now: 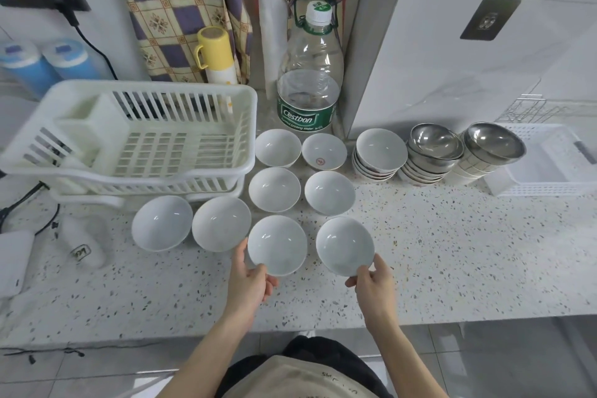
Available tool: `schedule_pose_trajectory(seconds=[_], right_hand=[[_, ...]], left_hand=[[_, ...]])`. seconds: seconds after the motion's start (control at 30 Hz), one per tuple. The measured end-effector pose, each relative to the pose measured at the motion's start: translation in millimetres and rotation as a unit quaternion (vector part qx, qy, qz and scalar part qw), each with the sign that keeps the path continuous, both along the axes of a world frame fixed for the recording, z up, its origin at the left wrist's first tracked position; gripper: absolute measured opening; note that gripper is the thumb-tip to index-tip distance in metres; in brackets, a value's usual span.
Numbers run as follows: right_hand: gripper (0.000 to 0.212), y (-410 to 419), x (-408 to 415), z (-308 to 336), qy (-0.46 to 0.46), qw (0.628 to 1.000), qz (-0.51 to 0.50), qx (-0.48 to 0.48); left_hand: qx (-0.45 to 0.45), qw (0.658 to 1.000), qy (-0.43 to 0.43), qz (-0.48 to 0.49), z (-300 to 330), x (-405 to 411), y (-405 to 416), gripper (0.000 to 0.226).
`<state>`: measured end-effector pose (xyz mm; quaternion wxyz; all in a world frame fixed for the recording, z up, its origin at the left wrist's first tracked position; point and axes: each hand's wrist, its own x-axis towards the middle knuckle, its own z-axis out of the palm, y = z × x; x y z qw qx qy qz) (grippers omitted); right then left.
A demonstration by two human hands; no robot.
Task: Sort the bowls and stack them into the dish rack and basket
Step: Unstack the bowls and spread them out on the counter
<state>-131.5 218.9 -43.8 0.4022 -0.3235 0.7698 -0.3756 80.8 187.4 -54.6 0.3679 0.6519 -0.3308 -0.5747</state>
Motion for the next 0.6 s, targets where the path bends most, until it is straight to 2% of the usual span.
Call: schedule_pose_trajectory(seconds=[0.6], right_hand=[[0.038, -12, -3, -10, -0.007, 1.0, 0.022, 0.013]], left_hand=[[0.015, 1.0, -0.008, -0.006, -5, -4, -6, 0.062]])
